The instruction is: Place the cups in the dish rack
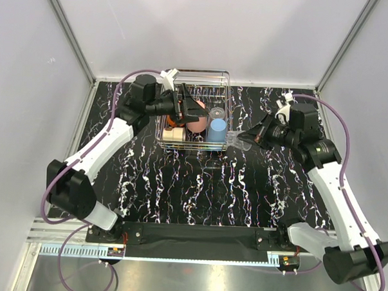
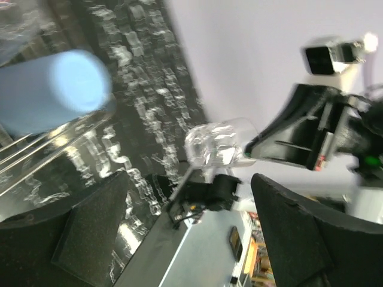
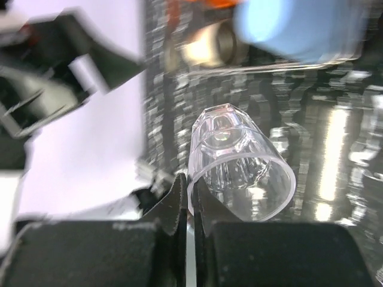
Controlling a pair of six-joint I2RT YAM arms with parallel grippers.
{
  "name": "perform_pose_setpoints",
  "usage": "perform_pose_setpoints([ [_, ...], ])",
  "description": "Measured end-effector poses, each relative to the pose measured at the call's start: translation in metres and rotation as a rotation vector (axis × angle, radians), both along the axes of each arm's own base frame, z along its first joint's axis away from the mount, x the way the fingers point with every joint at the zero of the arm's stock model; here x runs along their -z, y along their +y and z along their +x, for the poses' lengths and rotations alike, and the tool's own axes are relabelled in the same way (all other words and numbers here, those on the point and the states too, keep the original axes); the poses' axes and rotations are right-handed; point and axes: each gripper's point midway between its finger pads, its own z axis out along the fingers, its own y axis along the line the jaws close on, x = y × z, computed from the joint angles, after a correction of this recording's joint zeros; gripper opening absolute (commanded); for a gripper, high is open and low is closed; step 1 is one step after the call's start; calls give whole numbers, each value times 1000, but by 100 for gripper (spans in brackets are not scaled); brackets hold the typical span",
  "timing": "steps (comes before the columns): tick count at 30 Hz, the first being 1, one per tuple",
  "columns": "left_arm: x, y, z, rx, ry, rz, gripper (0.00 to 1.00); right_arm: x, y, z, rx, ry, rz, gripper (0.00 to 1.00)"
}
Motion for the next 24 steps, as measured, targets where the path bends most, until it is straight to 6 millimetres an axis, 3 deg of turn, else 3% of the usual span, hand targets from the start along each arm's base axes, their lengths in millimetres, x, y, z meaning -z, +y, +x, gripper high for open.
perform_pose_setpoints([
  [4,-33,-16,-17,110,-113,-116,90,-33,21,-22,-123,-93,97,3],
  [12,-63,-42,-66,332,-185,-299,87,-70,29,-52,-221,-201,187,2],
  [19,-93,-48,-101,471,-258,-410,84,-88,32,-62,-261,-240,240,0],
  [24,-94,-50,-107,489,-275,-415,84,-99,35,-71,-286,-252,284,0],
])
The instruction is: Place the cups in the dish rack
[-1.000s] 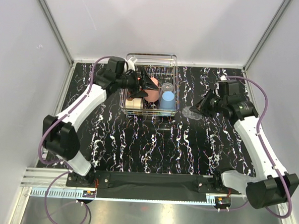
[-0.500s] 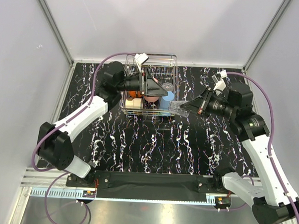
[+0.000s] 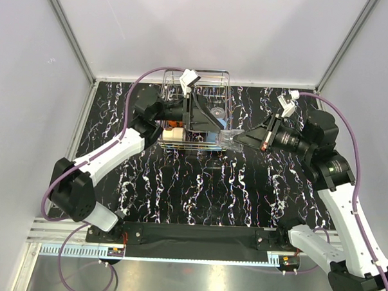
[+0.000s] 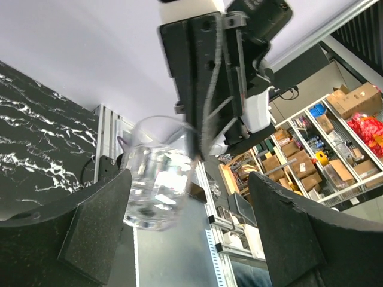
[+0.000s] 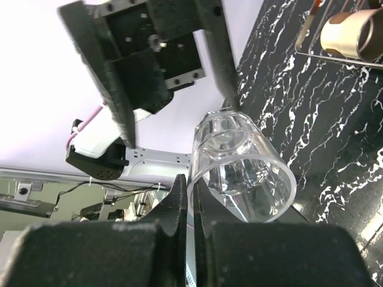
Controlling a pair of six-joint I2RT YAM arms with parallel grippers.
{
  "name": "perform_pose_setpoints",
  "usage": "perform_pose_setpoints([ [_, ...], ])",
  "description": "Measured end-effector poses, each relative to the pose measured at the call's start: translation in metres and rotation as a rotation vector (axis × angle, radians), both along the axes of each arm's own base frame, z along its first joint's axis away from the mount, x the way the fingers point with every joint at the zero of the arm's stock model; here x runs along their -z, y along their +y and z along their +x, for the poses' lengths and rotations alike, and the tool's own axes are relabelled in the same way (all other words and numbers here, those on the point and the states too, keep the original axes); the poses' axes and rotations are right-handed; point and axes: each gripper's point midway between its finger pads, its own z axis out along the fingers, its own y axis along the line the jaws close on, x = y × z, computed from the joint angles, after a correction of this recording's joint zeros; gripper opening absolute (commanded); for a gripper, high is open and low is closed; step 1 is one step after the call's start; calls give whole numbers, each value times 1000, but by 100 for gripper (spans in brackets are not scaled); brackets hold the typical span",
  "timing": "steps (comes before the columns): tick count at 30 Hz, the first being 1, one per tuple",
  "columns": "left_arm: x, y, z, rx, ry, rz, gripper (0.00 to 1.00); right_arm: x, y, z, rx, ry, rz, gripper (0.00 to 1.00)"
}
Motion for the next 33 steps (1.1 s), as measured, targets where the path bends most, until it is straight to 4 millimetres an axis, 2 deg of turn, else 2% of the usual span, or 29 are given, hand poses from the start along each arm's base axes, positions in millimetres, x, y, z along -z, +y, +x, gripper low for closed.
perform_pose_setpoints([
  [5,22,-7,3,-11,19,88,86,-12,0,-3,-3,-29,32,0],
  [9,30,-10,0,-5,13,122,86,-14,0,-4,-1,-37,39,0],
  [16,32,-13,-5,9,1,131,79,-16,0,-5,-1,-41,42,0],
  [19,31,-13,-7,15,-4,126,72,-14,1,-2,-1,-44,49,0],
  [23,28,-14,-10,26,-1,117,47,-8,2,0,-1,-39,50,0],
  [24,27,-13,-10,29,1,118,23,-7,2,0,-2,-40,51,0],
  [25,27,-13,-10,32,4,118,12,-8,1,0,3,-47,52,0],
  [26,27,-12,-11,37,2,117,0,-8,1,-1,3,-51,54,7],
  [28,27,-13,-11,37,-5,122,0,-8,0,-1,6,-57,50,28],
  [29,28,-13,-10,34,-7,128,0,-7,0,-1,8,-57,47,43],
  [31,30,-14,-9,23,-10,153,0,-2,-2,1,24,-55,28,60],
  [33,33,-15,-6,1,-18,184,0,4,-4,4,45,-43,-2,85],
])
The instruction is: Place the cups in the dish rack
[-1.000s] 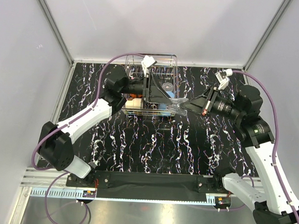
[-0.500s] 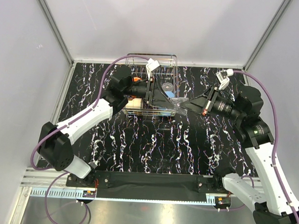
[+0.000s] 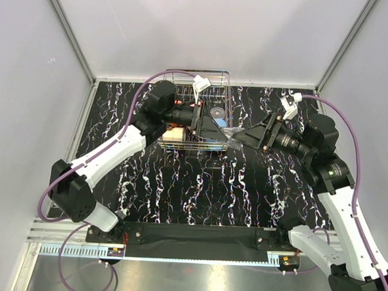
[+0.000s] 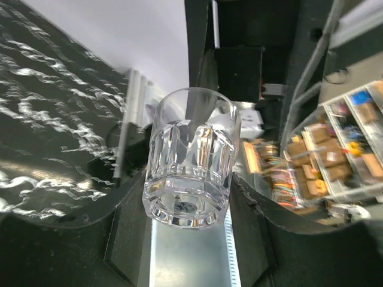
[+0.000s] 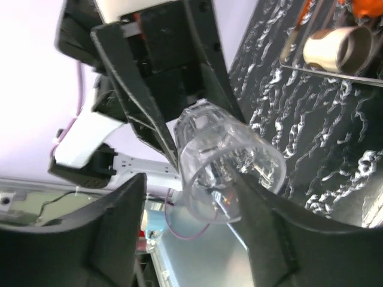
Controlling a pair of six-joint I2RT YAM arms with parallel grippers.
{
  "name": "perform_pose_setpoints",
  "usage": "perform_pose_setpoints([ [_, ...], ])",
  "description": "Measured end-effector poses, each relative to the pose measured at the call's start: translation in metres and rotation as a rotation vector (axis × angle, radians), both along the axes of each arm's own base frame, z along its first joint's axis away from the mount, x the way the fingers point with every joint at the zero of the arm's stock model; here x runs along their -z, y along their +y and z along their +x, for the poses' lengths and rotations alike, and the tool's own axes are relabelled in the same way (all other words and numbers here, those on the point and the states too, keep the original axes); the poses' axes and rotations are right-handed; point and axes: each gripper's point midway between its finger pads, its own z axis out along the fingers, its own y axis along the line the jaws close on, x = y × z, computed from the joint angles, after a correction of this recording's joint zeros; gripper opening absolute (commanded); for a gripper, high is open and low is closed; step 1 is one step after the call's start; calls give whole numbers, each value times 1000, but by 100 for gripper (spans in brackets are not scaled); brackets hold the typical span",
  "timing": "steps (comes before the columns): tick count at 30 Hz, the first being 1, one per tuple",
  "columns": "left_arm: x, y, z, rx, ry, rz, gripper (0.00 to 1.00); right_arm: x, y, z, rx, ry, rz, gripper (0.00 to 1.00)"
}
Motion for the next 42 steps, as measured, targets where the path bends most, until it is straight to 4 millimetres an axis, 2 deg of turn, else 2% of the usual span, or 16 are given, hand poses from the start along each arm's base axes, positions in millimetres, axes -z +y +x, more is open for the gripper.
perform_pose_setpoints([
  [2,3,0,7,-41,-22,42,0,6,-4,3,31,16,-39,94],
  [5,5,-1,24,-129,-62,125,0,19,-19,11,134,69,-140,98],
  [10,17,9,76,-357,-108,329,0,42,-60,19,340,154,-361,100],
  [15,37,39,139,-604,-85,547,0,76,-88,6,408,257,-533,100],
  [19,42,65,183,-746,-23,610,0,87,-91,-1,396,294,-563,100],
  [24,50,99,240,-889,101,589,0,102,-91,-11,372,340,-581,99],
  [28,63,121,274,-974,194,569,0,109,-92,-19,358,359,-587,100],
  [32,74,132,280,-1010,255,585,0,115,-90,-18,343,375,-597,100],
  [35,78,135,267,-1010,261,614,0,120,-88,-14,325,384,-616,100],
  [39,99,154,211,-979,277,706,0,131,-82,-2,289,415,-649,98],
  [42,101,174,164,-979,258,752,0,137,-73,8,248,429,-645,97],
])
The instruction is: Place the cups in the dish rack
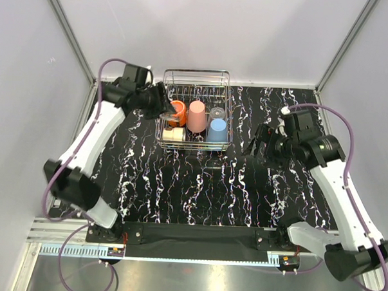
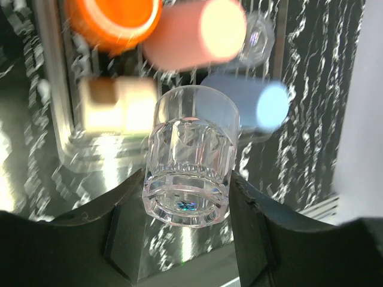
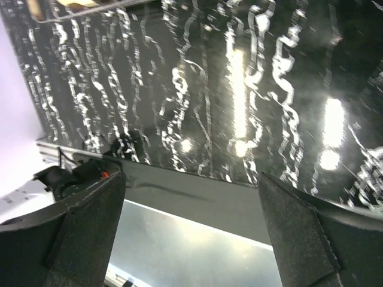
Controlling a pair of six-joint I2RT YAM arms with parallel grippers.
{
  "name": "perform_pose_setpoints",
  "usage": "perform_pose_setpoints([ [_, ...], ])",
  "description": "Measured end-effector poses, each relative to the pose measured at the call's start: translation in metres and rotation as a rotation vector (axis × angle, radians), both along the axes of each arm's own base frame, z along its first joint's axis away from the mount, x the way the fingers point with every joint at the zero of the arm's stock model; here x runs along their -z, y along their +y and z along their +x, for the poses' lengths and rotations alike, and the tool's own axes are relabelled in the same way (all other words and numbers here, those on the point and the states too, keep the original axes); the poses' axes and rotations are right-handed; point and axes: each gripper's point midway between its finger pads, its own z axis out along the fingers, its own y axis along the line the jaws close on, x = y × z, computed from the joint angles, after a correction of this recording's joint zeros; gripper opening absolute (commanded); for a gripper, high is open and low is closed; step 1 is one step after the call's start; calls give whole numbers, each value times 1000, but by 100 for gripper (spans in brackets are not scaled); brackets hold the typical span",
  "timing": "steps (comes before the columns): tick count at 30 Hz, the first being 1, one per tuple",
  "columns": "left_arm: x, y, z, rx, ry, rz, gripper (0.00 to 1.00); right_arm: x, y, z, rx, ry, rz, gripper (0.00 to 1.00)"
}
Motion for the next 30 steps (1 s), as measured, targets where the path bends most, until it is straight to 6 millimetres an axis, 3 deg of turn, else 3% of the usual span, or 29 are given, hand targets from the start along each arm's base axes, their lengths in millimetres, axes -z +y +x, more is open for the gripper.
perform_pose_setpoints([
  [6,-51,36,-54,-11,-173,66,0,-5,35,30,-89,-1,59,93],
  [9,-55,47,-72,-17,-205,91,0,-16,68,50,-167,-42,92,90],
  [15,-30,65,-94,-26,-150,172,0,-24,145,92,-289,-117,141,82],
  [19,-19,72,-99,-25,-111,222,0,-19,182,116,-317,-135,129,81],
  [23,-7,80,-104,-31,-72,268,0,-8,194,121,-317,-121,115,81],
  [30,39,93,-127,-53,56,325,0,9,209,133,-321,-105,104,76],
])
